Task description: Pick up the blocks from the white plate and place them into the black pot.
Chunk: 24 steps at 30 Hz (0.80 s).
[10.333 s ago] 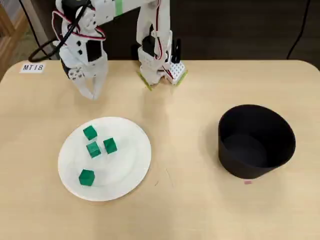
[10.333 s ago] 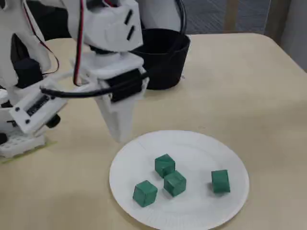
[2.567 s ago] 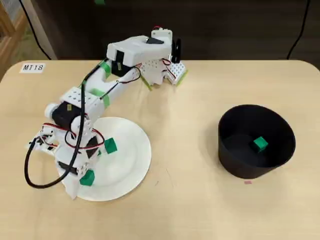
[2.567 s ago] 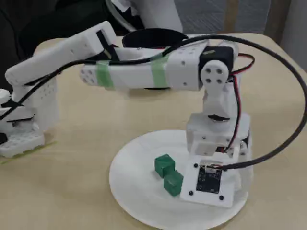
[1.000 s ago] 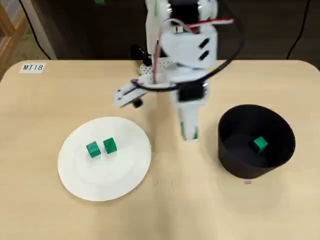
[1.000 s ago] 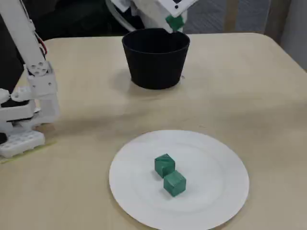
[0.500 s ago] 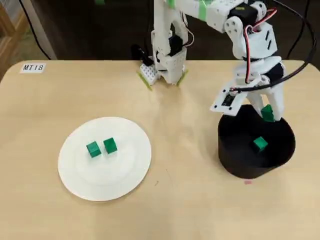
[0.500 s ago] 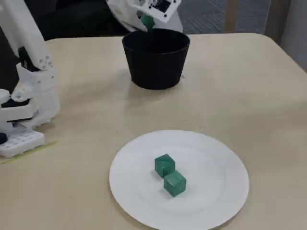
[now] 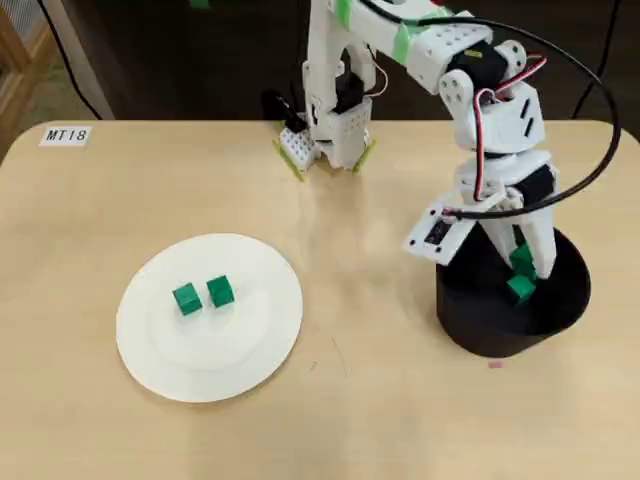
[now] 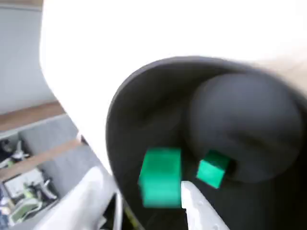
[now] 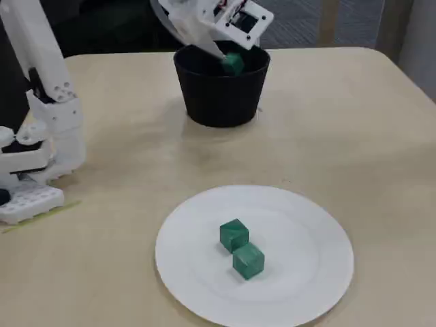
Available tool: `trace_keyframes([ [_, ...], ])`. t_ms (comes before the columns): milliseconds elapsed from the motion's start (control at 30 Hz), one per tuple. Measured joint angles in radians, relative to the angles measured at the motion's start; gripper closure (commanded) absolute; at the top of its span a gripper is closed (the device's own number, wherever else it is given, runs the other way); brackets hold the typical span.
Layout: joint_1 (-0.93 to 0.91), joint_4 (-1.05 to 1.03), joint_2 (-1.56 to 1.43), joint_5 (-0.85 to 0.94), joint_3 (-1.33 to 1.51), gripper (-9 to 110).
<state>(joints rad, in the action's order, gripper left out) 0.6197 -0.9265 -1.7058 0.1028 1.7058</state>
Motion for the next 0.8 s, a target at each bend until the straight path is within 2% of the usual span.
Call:
trace_keyframes([
  [33, -0.008, -0.012, -0.002, 0.003, 0.0, 71],
  [133, -0.038, -0.051, -0.026, 0.018, 0.0, 104],
  [300, -0.179, -0.204, -0.135, 0.054, 0.0, 104],
  [500, -0.549, -0.339, -0.264, 0.074, 0.0, 104],
  [633, -0.767, -0.362, -0.238, 0.112, 0.0, 104],
  [800, -0.914, -0.38, -0.115, 0.221, 0.0, 104],
])
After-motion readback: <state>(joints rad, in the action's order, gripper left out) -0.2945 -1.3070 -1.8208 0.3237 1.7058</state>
